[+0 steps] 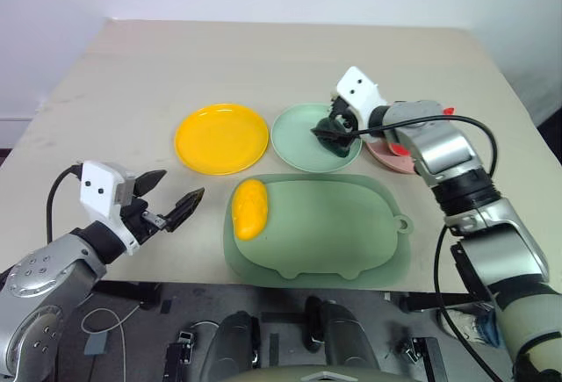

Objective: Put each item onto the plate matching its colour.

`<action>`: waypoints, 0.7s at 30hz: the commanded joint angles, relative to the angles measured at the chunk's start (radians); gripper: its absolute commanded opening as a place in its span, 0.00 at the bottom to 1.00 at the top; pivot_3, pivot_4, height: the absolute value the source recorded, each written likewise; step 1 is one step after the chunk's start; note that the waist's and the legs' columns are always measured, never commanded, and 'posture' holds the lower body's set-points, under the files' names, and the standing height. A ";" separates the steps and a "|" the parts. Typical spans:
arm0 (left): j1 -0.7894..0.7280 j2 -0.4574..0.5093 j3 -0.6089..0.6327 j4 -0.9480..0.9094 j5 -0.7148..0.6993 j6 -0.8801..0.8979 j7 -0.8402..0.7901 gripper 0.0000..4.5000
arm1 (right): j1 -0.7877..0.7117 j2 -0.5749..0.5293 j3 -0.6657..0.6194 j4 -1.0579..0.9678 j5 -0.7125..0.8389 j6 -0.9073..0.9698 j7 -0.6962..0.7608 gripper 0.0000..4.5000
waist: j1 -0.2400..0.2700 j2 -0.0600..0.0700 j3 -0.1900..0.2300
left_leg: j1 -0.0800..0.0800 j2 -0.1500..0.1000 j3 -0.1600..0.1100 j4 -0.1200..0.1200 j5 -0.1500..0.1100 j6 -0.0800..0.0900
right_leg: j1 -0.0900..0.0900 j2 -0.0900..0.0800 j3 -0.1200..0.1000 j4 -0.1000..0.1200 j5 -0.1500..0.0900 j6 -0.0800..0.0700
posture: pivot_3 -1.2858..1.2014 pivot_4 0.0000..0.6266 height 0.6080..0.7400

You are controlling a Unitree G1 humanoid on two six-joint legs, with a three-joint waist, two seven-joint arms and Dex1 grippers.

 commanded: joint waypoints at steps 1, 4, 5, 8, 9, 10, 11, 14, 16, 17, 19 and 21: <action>-0.028 -0.002 -0.015 -0.093 -0.090 0.070 0.105 1.00 | 0.076 -0.091 -0.122 -0.137 0.033 -0.099 0.075 0.99 | 0.007 0.000 0.000 | 0.000 0.000 0.000 0.000 0.000 0.000 | 0.000 0.000 0.000 0.000 0.000 0.000 | 0.52 0.24 1.00; -0.072 -0.005 -0.075 -0.141 -0.191 0.139 0.210 1.00 | 0.194 -0.167 -0.217 -0.306 0.147 -0.060 0.193 0.99 | 0.010 0.000 0.000 | 0.001 0.000 0.000 0.000 0.000 0.000 | 0.002 0.000 0.000 -0.001 0.000 0.000 | 0.52 0.24 1.00; -0.089 -0.006 -0.092 -0.148 -0.217 0.155 0.241 1.00 | 0.221 -0.184 -0.237 -0.346 0.171 -0.046 0.216 0.99 | 0.011 0.000 0.000 | 0.002 0.000 0.000 0.000 0.000 0.000 | 0.002 0.001 0.000 0.000 0.000 0.000 | 0.52 0.24 1.00; -0.191 -0.033 -0.186 -0.108 -0.287 0.231 0.381 1.00 | 0.304 -0.210 -0.286 -0.458 0.238 0.014 0.246 0.99 | 0.009 0.000 0.000 | 0.003 0.000 0.000 0.000 0.000 -0.001 | 0.002 0.001 0.000 0.000 0.000 0.000 | 0.52 0.24 1.00; -0.225 -0.054 -0.215 -0.086 -0.323 0.248 0.430 1.00 | 0.325 -0.211 -0.295 -0.484 0.249 0.030 0.245 0.99 | 0.010 0.000 0.000 | 0.004 0.000 0.000 0.000 0.001 -0.001 | 0.003 0.002 0.000 0.000 0.000 0.000 | 0.52 0.24 1.00; -0.246 -0.067 -0.229 -0.073 -0.353 0.258 0.464 1.00 | 0.337 -0.211 -0.300 -0.500 0.255 0.040 0.241 0.99 | 0.009 0.000 0.000 | 0.006 0.000 -0.001 0.000 0.001 -0.001 | 0.005 0.002 0.000 0.000 0.000 0.000 | 0.52 0.24 1.00; -0.272 -0.079 -0.245 -0.054 -0.369 0.275 0.507 1.00 | 0.347 -0.207 -0.300 -0.512 0.252 0.045 0.233 0.99 | 0.008 0.000 0.000 | 0.006 0.000 -0.001 0.000 0.001 -0.002 | 0.006 0.002 0.000 0.000 0.000 0.000 | 0.52 0.24 1.00; -0.322 -0.092 -0.290 -0.005 -0.417 0.321 0.615 1.00 | 0.366 -0.191 -0.297 -0.529 0.242 0.058 0.201 0.99 | 0.009 0.000 0.000 | 0.006 -0.001 0.000 0.000 0.001 -0.002 | 0.006 0.002 0.001 0.001 0.000 -0.001 | 0.52 0.24 1.00; -0.338 -0.091 -0.317 0.017 -0.441 0.345 0.661 1.00 | 0.374 -0.184 -0.293 -0.534 0.236 0.057 0.188 0.99 | 0.011 -0.001 0.000 | 0.006 -0.001 0.000 0.000 0.001 -0.002 | 0.005 0.002 0.001 0.001 0.000 -0.001 | 0.52 0.24 1.00; -0.343 -0.092 -0.330 0.028 -0.448 0.357 0.683 1.00 | 0.378 -0.180 -0.293 -0.540 0.235 0.058 0.180 0.99 | 0.011 -0.001 0.000 | 0.006 -0.001 0.000 0.000 0.001 -0.002 | 0.005 0.002 0.001 0.000 0.000 -0.001 | 0.52 0.24 1.00; -0.353 -0.089 -0.354 0.043 -0.456 0.377 0.711 1.00 | 0.387 -0.176 -0.293 -0.555 0.237 0.064 0.168 0.99 | 0.011 -0.001 0.000 | 0.005 -0.001 0.000 0.000 0.002 -0.003 | 0.005 0.002 0.001 0.000 0.000 -0.001 | 0.52 0.24 1.00; -0.363 -0.094 -0.375 0.053 -0.470 0.381 0.720 1.00 | 0.393 -0.174 -0.294 -0.569 0.240 0.070 0.160 0.99 | 0.011 -0.001 0.000 | 0.005 -0.002 0.000 0.000 0.003 -0.005 | 0.005 0.002 0.001 0.000 0.000 -0.001 | 0.52 0.24 1.00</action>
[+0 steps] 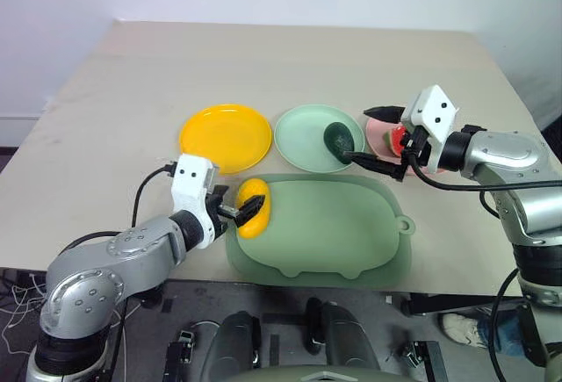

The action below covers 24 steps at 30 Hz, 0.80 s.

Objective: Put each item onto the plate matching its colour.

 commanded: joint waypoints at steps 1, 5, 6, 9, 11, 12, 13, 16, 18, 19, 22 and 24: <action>-0.030 -0.004 -0.033 0.004 -0.030 0.010 0.019 1.00 | -0.002 0.007 -0.028 -0.057 0.009 0.008 -0.022 0.99 | 0.000 0.000 0.000 | 0.000 0.000 0.000 0.000 0.000 -0.001 | 0.000 0.000 0.000 0.000 0.000 0.000 | 0.52 0.24 1.00; -0.079 -0.003 -0.092 0.056 0.012 0.048 0.025 1.00 | 0.001 0.017 -0.034 -0.081 0.021 0.026 -0.041 0.99 | 0.001 0.000 0.000 | 0.000 0.000 0.000 0.000 0.001 -0.002 | 0.000 0.000 0.000 0.000 0.000 0.000 | 0.52 0.24 1.00; -0.091 -0.003 -0.105 0.068 0.025 0.059 0.025 1.00 | 0.003 0.019 -0.035 -0.086 0.023 0.030 -0.044 0.99 | 0.001 0.000 0.000 | 0.000 -0.001 0.000 0.000 0.001 -0.002 | 0.000 0.000 0.000 0.000 0.000 0.000 | 0.52 0.24 1.00; -0.108 -0.004 -0.130 0.096 0.065 0.081 0.017 1.00 | 0.010 0.023 -0.038 -0.104 0.027 0.042 -0.056 0.99 | 0.000 0.000 0.000 | 0.000 -0.001 0.000 0.000 0.001 -0.002 | 0.000 0.000 0.000 0.000 0.000 0.000 | 0.52 0.24 1.00; -0.115 -0.014 -0.144 0.118 0.100 0.086 0.004 1.00 | 0.018 0.026 -0.040 -0.119 0.030 0.053 -0.066 0.99 | 0.000 0.000 0.000 | 0.000 -0.001 0.000 0.000 0.002 -0.003 | 0.000 0.000 0.000 0.000 0.000 0.000 | 0.52 0.24 1.00; -0.120 -0.021 -0.146 0.126 0.111 0.087 -0.003 0.96 | 0.023 0.026 -0.040 -0.126 0.031 0.057 -0.070 1.00 | 0.000 0.000 0.000 | 0.000 -0.001 0.000 0.000 0.002 -0.003 | 0.000 0.000 0.000 0.000 0.000 0.000 | 0.52 0.24 1.00; -0.124 -0.029 -0.148 0.132 0.122 0.088 -0.010 0.91 | 0.027 0.027 -0.040 -0.133 0.032 0.060 -0.074 1.00 | 0.000 0.000 0.000 | 0.000 -0.001 0.000 0.000 0.002 -0.003 | 0.000 0.000 0.000 0.000 0.000 0.000 | 0.52 0.24 1.00; -0.138 -0.054 -0.144 0.141 0.159 0.082 -0.030 0.72 | 0.036 0.027 -0.042 -0.149 0.033 0.070 -0.083 1.00 | 0.002 0.000 0.000 | 0.000 -0.001 0.000 0.000 0.002 -0.003 | 0.000 0.000 0.000 0.000 0.000 0.000 | 0.52 0.24 1.00; -0.144 -0.064 -0.143 0.140 0.181 0.084 -0.046 0.67 | 0.039 0.026 -0.043 -0.153 0.034 0.074 -0.086 1.00 | 0.002 0.000 0.000 | 0.000 -0.001 0.000 0.000 0.002 -0.003 | 0.000 0.000 0.000 0.000 0.000 0.000 | 0.52 0.24 1.00; -0.144 -0.068 -0.140 0.138 0.191 0.084 -0.054 0.67 | 0.040 0.026 -0.043 -0.154 0.033 0.076 -0.089 1.00 | 0.001 0.000 0.000 | 0.000 -0.001 0.000 0.000 0.002 -0.003 | 0.000 0.000 0.000 0.000 0.000 0.000 | 0.52 0.24 1.00; -0.147 -0.078 -0.130 0.129 0.217 0.085 -0.075 0.67 | 0.042 0.027 -0.039 -0.158 0.033 0.078 -0.093 1.00 | 0.000 0.000 0.000 | 0.000 -0.001 0.000 0.000 0.002 -0.003 | 0.000 0.000 0.000 0.000 0.000 0.000 | 0.52 0.24 1.00; -0.150 -0.087 -0.126 0.123 0.232 0.085 -0.087 0.67 | 0.042 0.028 -0.037 -0.159 0.032 0.078 -0.094 1.00 | 0.000 0.000 0.000 | 0.000 -0.001 0.000 0.000 0.002 -0.003 | 0.000 0.000 0.000 0.000 0.000 0.000 | 0.52 0.24 1.00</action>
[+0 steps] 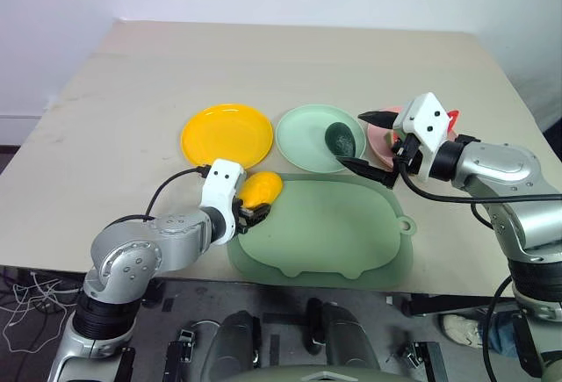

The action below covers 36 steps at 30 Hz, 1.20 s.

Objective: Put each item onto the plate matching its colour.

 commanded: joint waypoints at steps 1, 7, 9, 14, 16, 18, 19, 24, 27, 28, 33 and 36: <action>-0.024 -0.017 0.021 -0.032 0.025 -0.010 -0.024 0.67 | -0.006 0.003 -0.027 -0.041 0.012 -0.004 -0.007 1.00 | 0.000 0.000 0.000 | 0.000 0.000 0.000 0.000 0.000 0.000 | 0.000 0.000 0.000 0.000 0.000 0.000 | 0.52 0.24 1.00; -0.167 -0.026 0.050 0.062 0.152 -0.052 -0.040 0.67 | -0.020 0.009 -0.022 -0.039 0.021 0.003 -0.004 1.00 | 0.002 -0.001 0.000 | -0.001 0.000 -0.001 0.001 -0.002 0.004 | 0.000 0.000 -0.001 0.000 0.000 0.000 | 0.52 0.24 1.00; -0.246 -0.009 0.009 0.182 0.253 -0.077 -0.072 0.67 | -0.018 0.014 -0.020 -0.048 0.030 0.011 -0.003 1.00 | 0.001 -0.001 0.000 | -0.001 -0.001 -0.001 0.001 -0.002 0.004 | 0.000 0.000 -0.001 0.000 0.000 0.000 | 0.52 0.24 1.00; -0.396 -0.030 -0.018 0.473 0.440 -0.168 -0.141 0.67 | 0.013 0.011 -0.022 -0.070 0.033 0.016 -0.006 1.00 | 0.000 -0.001 0.000 | -0.001 -0.001 0.001 0.001 -0.002 0.004 | 0.000 0.000 -0.002 0.000 0.000 0.000 | 0.52 0.24 1.00; -0.425 -0.046 -0.015 0.540 0.483 -0.202 -0.182 0.67 | 0.027 0.012 -0.030 -0.086 0.035 0.027 -0.016 1.00 | 0.000 -0.001 0.000 | -0.002 -0.001 0.001 0.000 0.000 0.000 | -0.001 0.000 -0.002 -0.001 0.000 0.000 | 0.52 0.24 1.00; -0.442 -0.055 -0.019 0.585 0.520 -0.233 -0.231 0.83 | 0.050 0.013 -0.042 -0.110 0.039 0.041 -0.032 1.00 | 0.000 -0.001 0.000 | -0.002 -0.001 0.001 0.000 0.000 0.000 | -0.001 0.000 -0.002 -0.001 0.000 0.001 | 0.52 0.24 1.00; -0.446 -0.058 -0.021 0.593 0.534 -0.241 -0.250 0.87 | 0.062 0.010 -0.048 -0.120 0.040 0.046 -0.037 1.00 | 0.001 -0.001 0.000 | -0.003 -0.001 0.002 0.001 0.000 0.000 | -0.001 0.000 -0.002 0.000 0.000 0.001 | 0.52 0.24 1.00; -0.426 -0.070 0.031 0.531 0.551 -0.206 -0.290 0.99 | 0.112 -0.004 -0.081 -0.145 0.052 0.065 -0.049 1.00 | 0.001 -0.001 0.001 | -0.003 -0.001 0.001 0.001 0.000 0.000 | -0.001 -0.001 -0.002 0.000 0.000 0.001 | 0.52 0.24 1.00; -0.353 -0.048 0.103 0.411 0.545 -0.158 -0.276 0.99 | 0.147 0.001 -0.110 -0.136 0.077 0.088 -0.049 1.00 | -0.003 -0.002 0.001 | -0.003 0.000 -0.001 0.001 0.000 0.000 | -0.001 -0.001 -0.002 0.000 0.000 0.001 | 0.52 0.24 1.00; -0.316 -0.034 0.128 0.355 0.547 -0.161 -0.283 0.99 | 0.166 -0.002 -0.120 -0.120 0.075 0.078 -0.044 1.00 | -0.005 -0.002 0.001 | -0.002 0.000 0.000 0.001 0.000 0.000 | -0.001 -0.001 -0.001 0.000 0.000 0.001 | 0.52 0.24 1.00; -0.110 0.019 0.326 0.110 0.490 -0.197 -0.357 0.99 | 0.248 -0.011 -0.187 0.024 0.052 -0.016 -0.014 1.00 | -0.004 -0.002 0.001 | -0.001 0.001 0.000 0.000 0.000 0.000 | -0.002 0.000 -0.001 0.001 0.000 0.001 | 0.52 0.24 1.00; 0.087 0.126 0.409 0.003 0.507 -0.286 -0.496 0.99 | 0.281 -0.028 -0.224 0.146 0.035 -0.076 0.015 1.00 | -0.003 -0.002 0.001 | -0.001 0.001 0.000 0.000 0.000 0.000 | -0.002 0.000 -0.001 0.001 0.000 0.000 | 0.52 0.24 1.00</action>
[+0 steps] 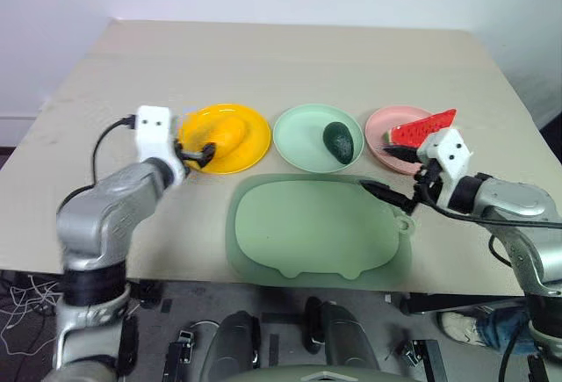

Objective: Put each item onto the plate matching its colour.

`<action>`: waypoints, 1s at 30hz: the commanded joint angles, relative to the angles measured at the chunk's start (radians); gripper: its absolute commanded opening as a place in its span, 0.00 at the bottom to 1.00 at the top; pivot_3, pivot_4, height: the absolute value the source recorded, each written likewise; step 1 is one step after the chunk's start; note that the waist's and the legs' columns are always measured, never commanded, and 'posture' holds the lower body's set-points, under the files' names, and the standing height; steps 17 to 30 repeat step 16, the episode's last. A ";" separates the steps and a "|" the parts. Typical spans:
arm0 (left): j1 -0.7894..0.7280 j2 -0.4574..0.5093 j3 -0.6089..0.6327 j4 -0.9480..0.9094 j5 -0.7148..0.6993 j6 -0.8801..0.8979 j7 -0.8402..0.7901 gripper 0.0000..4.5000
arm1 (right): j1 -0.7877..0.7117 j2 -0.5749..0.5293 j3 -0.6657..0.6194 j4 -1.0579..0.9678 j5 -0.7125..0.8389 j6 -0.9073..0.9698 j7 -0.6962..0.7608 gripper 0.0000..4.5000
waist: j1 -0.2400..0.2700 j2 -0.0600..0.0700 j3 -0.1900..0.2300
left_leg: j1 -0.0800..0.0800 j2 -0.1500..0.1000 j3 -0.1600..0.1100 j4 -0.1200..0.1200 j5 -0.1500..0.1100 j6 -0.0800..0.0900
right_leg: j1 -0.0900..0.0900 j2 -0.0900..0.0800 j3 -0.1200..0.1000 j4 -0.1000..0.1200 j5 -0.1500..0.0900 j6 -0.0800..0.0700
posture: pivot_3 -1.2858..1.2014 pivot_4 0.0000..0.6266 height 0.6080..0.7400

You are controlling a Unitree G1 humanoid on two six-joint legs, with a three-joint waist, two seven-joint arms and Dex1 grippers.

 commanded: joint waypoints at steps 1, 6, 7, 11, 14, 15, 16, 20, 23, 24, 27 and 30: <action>0.185 0.100 0.131 -0.135 0.009 -0.147 -0.168 0.99 | 0.023 -0.033 -0.071 0.117 -0.016 -0.086 0.045 1.00 | -0.001 0.001 0.000 | 0.000 0.000 0.000 0.000 -0.001 0.001 | 0.000 0.000 0.000 0.000 0.000 0.000 | 0.52 0.24 1.00; 0.434 0.099 0.201 -0.112 0.051 -0.397 -0.330 0.99 | 0.036 -0.064 -0.155 0.201 0.064 -0.053 0.129 1.00 | 0.010 0.001 0.000 | -0.001 0.000 0.000 0.000 -0.003 0.005 | 0.000 0.000 0.000 -0.001 -0.002 -0.004 | 0.52 0.24 1.00; 0.466 0.090 0.209 -0.100 0.053 -0.431 -0.352 0.99 | 0.056 -0.076 -0.177 0.208 0.076 -0.049 0.150 1.00 | 0.015 0.001 0.000 | 0.000 0.000 0.000 0.001 -0.003 0.005 | 0.000 -0.001 0.000 -0.001 -0.002 -0.004 | 0.52 0.24 1.00; 0.529 0.065 0.206 -0.078 0.066 -0.521 -0.398 0.99 | 0.107 -0.114 -0.224 0.239 0.089 -0.057 0.203 1.00 | 0.026 0.001 0.000 | 0.000 0.000 0.000 0.001 -0.004 0.006 | 0.000 -0.001 0.000 -0.001 -0.002 -0.004 | 0.52 0.24 1.00; 0.509 0.036 0.196 -0.072 0.052 -0.534 -0.383 0.99 | 0.094 -0.114 -0.224 0.263 0.072 -0.075 0.192 1.00 | 0.026 0.001 0.000 | 0.000 0.000 0.001 0.001 -0.004 0.006 | 0.001 -0.001 0.000 -0.001 -0.002 -0.004 | 0.52 0.24 1.00; 0.504 0.026 0.186 -0.077 0.053 -0.535 -0.378 0.99 | 0.093 -0.109 -0.222 0.259 0.073 -0.074 0.188 1.00 | 0.026 0.001 0.000 | 0.000 0.000 0.001 0.001 -0.004 0.006 | 0.000 -0.001 0.000 -0.001 -0.002 -0.004 | 0.52 0.24 1.00; 0.501 0.018 0.176 -0.083 0.056 -0.535 -0.373 0.99 | 0.093 -0.104 -0.218 0.255 0.073 -0.073 0.184 1.00 | 0.026 0.001 0.000 | 0.000 0.000 0.001 0.001 -0.004 0.006 | 0.000 -0.001 0.000 -0.001 -0.002 -0.004 | 0.52 0.24 1.00; 0.501 0.018 0.176 -0.083 0.056 -0.535 -0.373 0.99 | 0.093 -0.104 -0.218 0.255 0.073 -0.073 0.184 1.00 | 0.026 0.001 0.000 | 0.000 0.000 0.001 0.001 -0.004 0.006 | 0.000 -0.001 0.000 -0.001 -0.002 -0.004 | 0.52 0.24 1.00; 0.501 0.018 0.176 -0.083 0.056 -0.535 -0.373 0.99 | 0.093 -0.104 -0.218 0.255 0.073 -0.073 0.184 1.00 | 0.026 0.001 0.000 | 0.000 0.000 0.001 0.001 -0.004 0.006 | 0.000 -0.001 0.000 -0.001 -0.002 -0.004 | 0.52 0.24 1.00; 0.501 0.018 0.176 -0.083 0.056 -0.535 -0.373 0.99 | 0.093 -0.104 -0.218 0.255 0.073 -0.073 0.184 1.00 | 0.026 0.001 0.000 | 0.000 0.000 0.001 0.001 -0.004 0.006 | 0.000 -0.001 0.000 -0.001 -0.002 -0.004 | 0.52 0.24 1.00; 0.501 0.018 0.176 -0.083 0.056 -0.535 -0.373 0.99 | 0.093 -0.104 -0.218 0.255 0.073 -0.073 0.184 1.00 | 0.026 0.001 0.000 | 0.000 0.000 0.001 0.001 -0.004 0.006 | 0.000 -0.001 0.000 -0.001 -0.002 -0.004 | 0.52 0.24 1.00; 0.501 0.018 0.176 -0.083 0.056 -0.535 -0.373 0.99 | 0.093 -0.104 -0.218 0.255 0.073 -0.073 0.184 1.00 | 0.026 0.001 0.000 | 0.000 0.000 0.001 0.001 -0.004 0.006 | 0.000 -0.001 0.000 -0.001 -0.002 -0.004 | 0.52 0.24 1.00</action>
